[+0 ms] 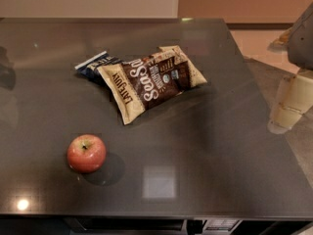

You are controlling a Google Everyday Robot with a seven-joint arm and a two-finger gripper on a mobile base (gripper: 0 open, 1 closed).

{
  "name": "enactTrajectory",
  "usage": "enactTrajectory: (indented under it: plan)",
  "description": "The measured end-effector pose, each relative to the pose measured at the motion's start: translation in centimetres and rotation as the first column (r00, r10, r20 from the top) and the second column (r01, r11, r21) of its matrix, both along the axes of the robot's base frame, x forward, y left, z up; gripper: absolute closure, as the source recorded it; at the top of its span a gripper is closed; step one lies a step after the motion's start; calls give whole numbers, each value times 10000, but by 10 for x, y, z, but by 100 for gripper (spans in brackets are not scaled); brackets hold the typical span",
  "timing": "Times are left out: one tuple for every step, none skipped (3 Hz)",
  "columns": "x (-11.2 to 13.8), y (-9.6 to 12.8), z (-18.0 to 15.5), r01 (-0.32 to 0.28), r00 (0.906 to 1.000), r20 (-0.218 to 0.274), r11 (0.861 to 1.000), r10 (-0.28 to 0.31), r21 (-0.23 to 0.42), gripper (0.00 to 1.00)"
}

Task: Pick brown chip bag

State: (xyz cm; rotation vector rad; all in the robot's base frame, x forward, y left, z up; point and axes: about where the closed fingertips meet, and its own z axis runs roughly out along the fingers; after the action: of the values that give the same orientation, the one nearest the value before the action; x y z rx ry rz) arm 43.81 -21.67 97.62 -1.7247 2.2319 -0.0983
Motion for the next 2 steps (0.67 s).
enactTrajectory:
  plan:
    - [0, 0, 0, 0, 10000, 0, 10000, 0, 0, 0]
    - [14, 9, 1, -597, 9981, 151, 9982, 598, -42, 0]
